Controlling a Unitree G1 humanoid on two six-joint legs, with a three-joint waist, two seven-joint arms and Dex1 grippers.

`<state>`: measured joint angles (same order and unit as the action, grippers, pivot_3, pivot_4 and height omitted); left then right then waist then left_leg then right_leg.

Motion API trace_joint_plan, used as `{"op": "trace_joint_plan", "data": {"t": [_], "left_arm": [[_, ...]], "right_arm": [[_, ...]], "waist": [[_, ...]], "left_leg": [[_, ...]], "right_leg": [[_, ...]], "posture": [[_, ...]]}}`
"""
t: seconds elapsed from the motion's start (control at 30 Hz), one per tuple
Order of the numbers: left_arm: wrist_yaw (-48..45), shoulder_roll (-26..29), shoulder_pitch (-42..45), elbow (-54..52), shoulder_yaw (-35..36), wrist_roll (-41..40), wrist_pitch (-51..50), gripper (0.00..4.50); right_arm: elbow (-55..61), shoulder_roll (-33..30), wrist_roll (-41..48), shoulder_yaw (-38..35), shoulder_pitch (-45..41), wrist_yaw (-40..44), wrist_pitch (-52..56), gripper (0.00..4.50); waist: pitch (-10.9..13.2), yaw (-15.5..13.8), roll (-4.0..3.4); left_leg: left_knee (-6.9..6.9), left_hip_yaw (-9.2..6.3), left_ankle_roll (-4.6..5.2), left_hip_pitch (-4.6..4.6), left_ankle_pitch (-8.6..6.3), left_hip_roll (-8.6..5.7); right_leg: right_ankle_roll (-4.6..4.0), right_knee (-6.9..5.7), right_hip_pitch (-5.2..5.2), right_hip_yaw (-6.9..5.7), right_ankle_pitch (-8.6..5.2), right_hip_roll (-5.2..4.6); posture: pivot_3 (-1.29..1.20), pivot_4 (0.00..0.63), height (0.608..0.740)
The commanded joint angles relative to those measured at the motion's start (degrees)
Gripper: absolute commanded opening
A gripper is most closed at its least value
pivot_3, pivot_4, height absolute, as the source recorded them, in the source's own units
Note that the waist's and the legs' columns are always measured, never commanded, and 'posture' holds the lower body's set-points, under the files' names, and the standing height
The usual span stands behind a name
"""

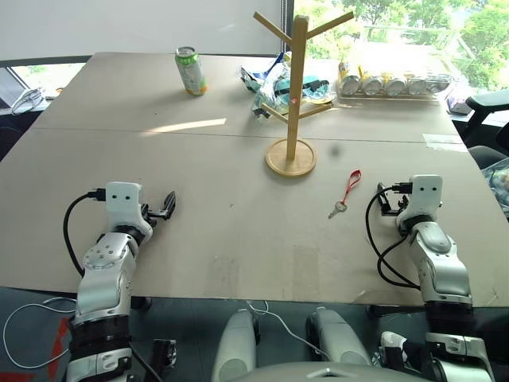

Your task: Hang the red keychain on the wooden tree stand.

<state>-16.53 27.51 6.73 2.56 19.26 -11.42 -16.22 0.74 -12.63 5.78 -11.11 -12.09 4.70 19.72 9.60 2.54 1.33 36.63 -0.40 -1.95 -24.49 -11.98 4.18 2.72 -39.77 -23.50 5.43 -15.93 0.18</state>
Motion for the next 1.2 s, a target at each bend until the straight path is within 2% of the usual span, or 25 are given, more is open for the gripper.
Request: {"op": "trace_joint_plan", "data": {"t": [0.03, 0.2, 0.37, 0.5, 0.63, 0.77, 0.9, 1.2], "left_arm": [[-3.44, 2.33, -0.1, -1.96, -0.15, -1.39, -1.89, 4.43], [-14.86, 9.43, 3.69, -5.96, -1.04, -7.32, -6.74, 4.43], [-22.91, 13.85, 6.75, -10.97, -3.5, -12.16, -12.04, 4.43], [-31.1, 17.61, 9.82, -17.27, -7.22, -17.98, -18.02, 4.43], [-36.9, 19.53, 15.71, -19.57, -11.11, -22.29, -22.32, 4.43], [-41.38, 19.37, 20.98, -20.81, -15.39, -24.26, -23.89, 4.43], [-41.6, 17.0, 23.97, -19.27, -17.69, -23.56, -23.15, 4.43], [-43.11, 16.84, 25.02, -18.66, -17.84, -22.9, -23.12, 4.43]], "right_arm": [[4.28, -1.6, 0.83, -0.55, 0.99, 1.0, 3.28, 4.5], [19.26, -4.7, 5.54, -1.25, 2.08, 2.88, 20.34, 4.5], [30.78, -6.52, 10.1, -1.63, 0.75, 3.49, 35.57, 4.5], [37.03, -3.5, 14.28, -3.67, -4.44, 1.22, 50.25, 4.5], [39.22, 1.86, 15.68, -3.02, -8.67, -0.79, 59.95, 4.5], [38.7, 5.49, 13.65, -1.29, -10.45, -3.79, 64.26, 4.5], [35.8, 6.02, 11.79, 1.98, -11.84, -5.11, 63.15, 4.5], [29.7, 8.69, 8.9, 3.71, -14.26, -6.58, 60.44, 4.5]], "waist": [[0.0, 0.0, 0.0], [0.04, -0.26, -0.02], [0.04, -0.1, -0.02], [0.09, 0.01, -0.01], [0.09, -0.05, 0.0], [0.1, -0.09, 0.0], [0.14, -0.05, -0.02], [0.15, 0.08, -0.02]], "left_leg": [[0.0, 0.0, 0.0, 0.0, 0.0, 0.0], [-0.01, -0.05, 0.0, -0.16, 0.0, 0.0], [-0.02, -0.03, 0.0, -0.14, 0.0, 0.0], [-0.02, -0.02, 0.0, -0.17, 0.0, 0.01], [-0.02, -0.09, 0.0, -0.18, 0.0, 0.02], [-0.03, -0.07, 0.0, -0.24, 0.0, 0.01], [-0.03, -0.07, 0.0, -0.23, 0.0, 0.0], [-0.09, -0.08, 0.01, -0.26, 0.0, 0.02]], "right_leg": [[0.0, 0.0, 0.0, 0.0, 0.0, 0.0], [-0.01, 0.0, -0.13, -0.04, 0.0, 0.0], [0.04, 0.02, -0.13, -0.02, -0.03, 0.0], [0.05, 0.02, -0.16, -0.01, -0.04, 0.0], [0.1, 0.02, -0.17, -0.05, -0.07, 0.05], [0.1, 0.08, -0.18, -0.05, -0.07, 0.02], [0.13, 0.06, -0.21, -0.05, -0.09, 0.03], [0.1, 0.06, -0.25, -0.04, -0.07, 0.07]], "posture": [[0.0, 0.15, 0.732], [0.0, 0.15, 0.732], [0.0, 0.15, 0.732], [0.0, 0.15, 0.732], [0.0, 0.15, 0.732], [0.0, 0.15, 0.732], [0.0, 0.15, 0.732], [0.0, 0.15, 0.732]]}}
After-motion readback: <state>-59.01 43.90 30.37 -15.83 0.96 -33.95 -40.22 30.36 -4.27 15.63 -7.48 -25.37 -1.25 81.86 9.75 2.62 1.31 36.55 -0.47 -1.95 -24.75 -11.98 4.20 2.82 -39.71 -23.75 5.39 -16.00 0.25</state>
